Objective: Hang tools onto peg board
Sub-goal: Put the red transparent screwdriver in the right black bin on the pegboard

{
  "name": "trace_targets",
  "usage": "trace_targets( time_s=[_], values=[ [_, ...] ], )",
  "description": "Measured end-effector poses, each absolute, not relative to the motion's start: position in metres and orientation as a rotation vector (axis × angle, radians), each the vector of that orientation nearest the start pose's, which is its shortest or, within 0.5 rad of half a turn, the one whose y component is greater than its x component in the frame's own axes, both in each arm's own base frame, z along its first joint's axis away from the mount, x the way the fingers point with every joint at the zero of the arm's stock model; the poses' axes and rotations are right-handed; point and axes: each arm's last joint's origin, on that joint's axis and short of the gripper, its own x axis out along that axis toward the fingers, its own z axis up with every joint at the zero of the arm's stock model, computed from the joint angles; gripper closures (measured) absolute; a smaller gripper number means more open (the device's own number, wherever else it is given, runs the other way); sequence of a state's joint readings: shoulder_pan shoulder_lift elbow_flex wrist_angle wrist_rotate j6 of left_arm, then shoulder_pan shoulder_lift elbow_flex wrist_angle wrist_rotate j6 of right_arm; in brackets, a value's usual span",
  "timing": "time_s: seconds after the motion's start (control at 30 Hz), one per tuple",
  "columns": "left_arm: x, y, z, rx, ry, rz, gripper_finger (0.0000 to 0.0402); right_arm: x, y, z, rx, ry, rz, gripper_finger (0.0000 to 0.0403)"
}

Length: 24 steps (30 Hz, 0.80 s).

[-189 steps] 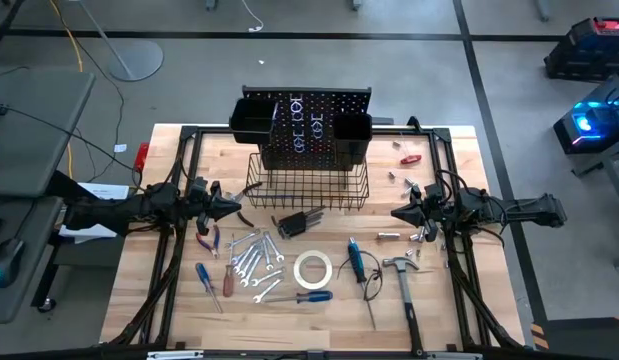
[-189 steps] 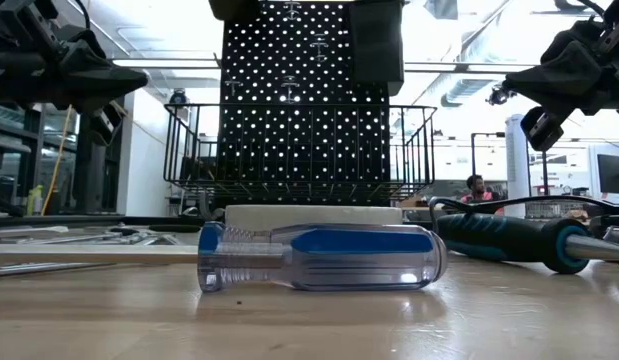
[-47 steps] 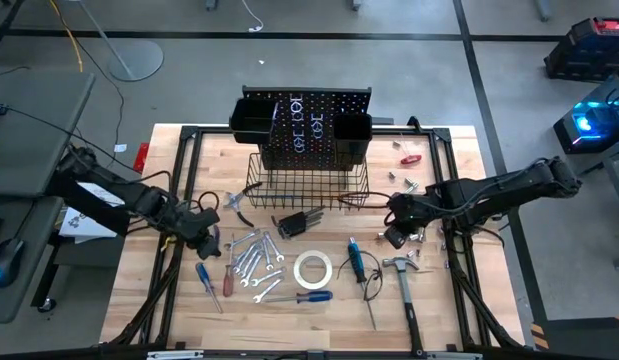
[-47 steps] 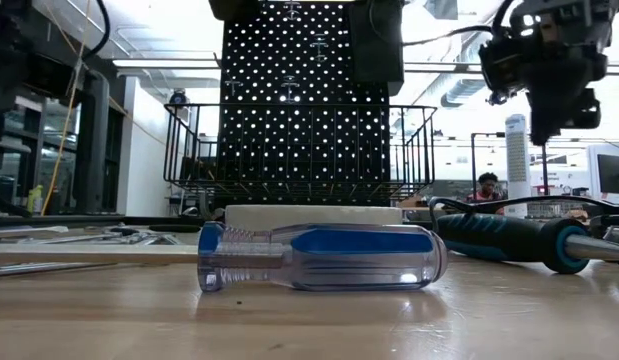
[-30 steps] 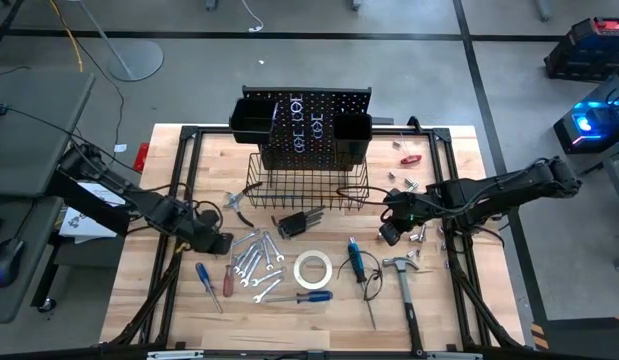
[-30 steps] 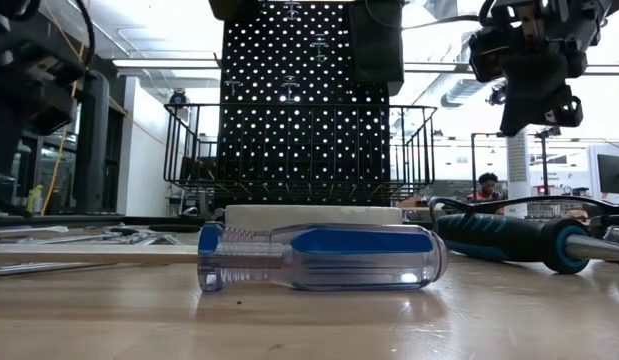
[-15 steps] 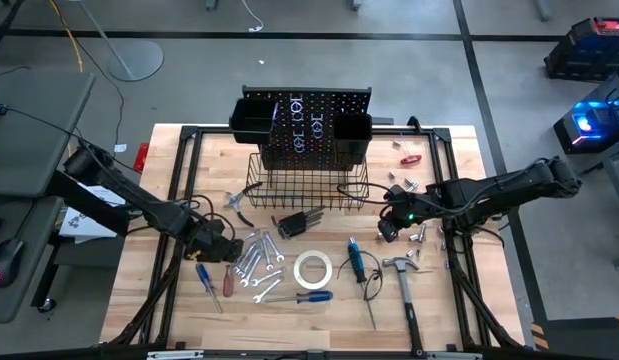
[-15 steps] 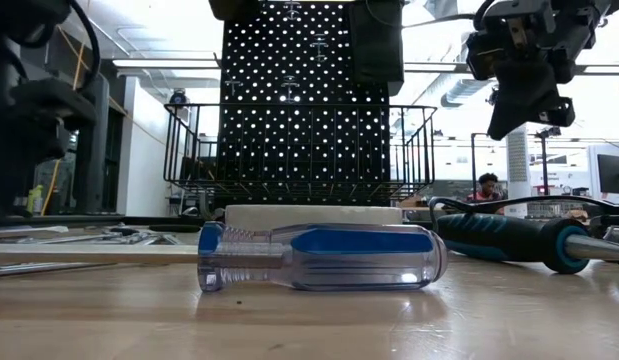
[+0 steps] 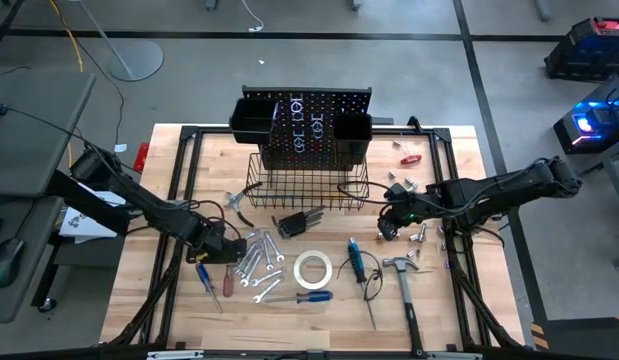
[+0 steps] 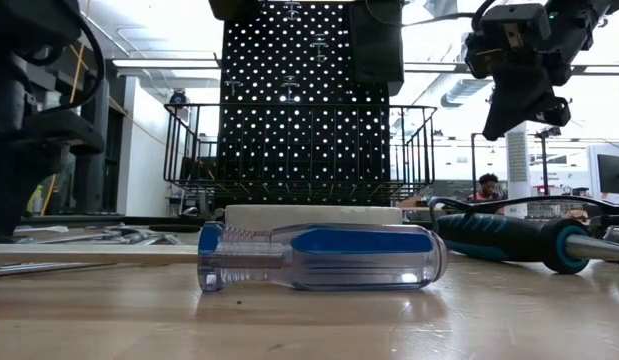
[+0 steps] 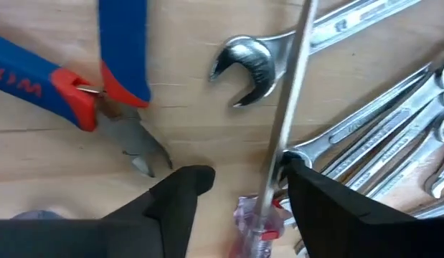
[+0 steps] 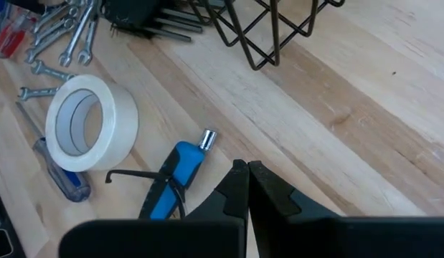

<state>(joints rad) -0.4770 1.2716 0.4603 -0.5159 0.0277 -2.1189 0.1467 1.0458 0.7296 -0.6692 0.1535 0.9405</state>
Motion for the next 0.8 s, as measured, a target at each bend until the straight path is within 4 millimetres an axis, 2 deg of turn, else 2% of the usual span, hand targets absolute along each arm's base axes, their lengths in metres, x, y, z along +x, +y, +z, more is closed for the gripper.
trace_targets(
  time_s=[0.1, 0.3, 0.33, 0.53, 0.8],
  values=[
    [0.158, -0.082, 0.125, -1.444, 1.122, 1.035, 0.0251, 0.191, 0.024, 0.232, 0.716, 0.885, -0.458, 0.0402],
    [0.158, -0.082, 0.125, -1.424, 1.13, 1.023, 0.0378, 0.191, 0.024, 0.232, 0.716, 0.885, -0.459, 0.0402],
    [0.158, -0.082, 0.125, -1.422, 1.132, 1.02, 0.0388, 0.191, 0.024, 0.232, 0.716, 0.885, -0.459, 0.0402],
    [0.16, -0.084, 0.141, -1.348, 1.184, 0.946, 0.0394, 0.191, 0.024, 0.232, 0.72, 0.888, -0.452, 0.0402],
    [0.156, -0.083, 0.189, -1.257, 1.232, 0.71, 0.0398, 0.191, 0.025, 0.232, 0.738, 0.918, -0.406, 0.0402]
  ],
)
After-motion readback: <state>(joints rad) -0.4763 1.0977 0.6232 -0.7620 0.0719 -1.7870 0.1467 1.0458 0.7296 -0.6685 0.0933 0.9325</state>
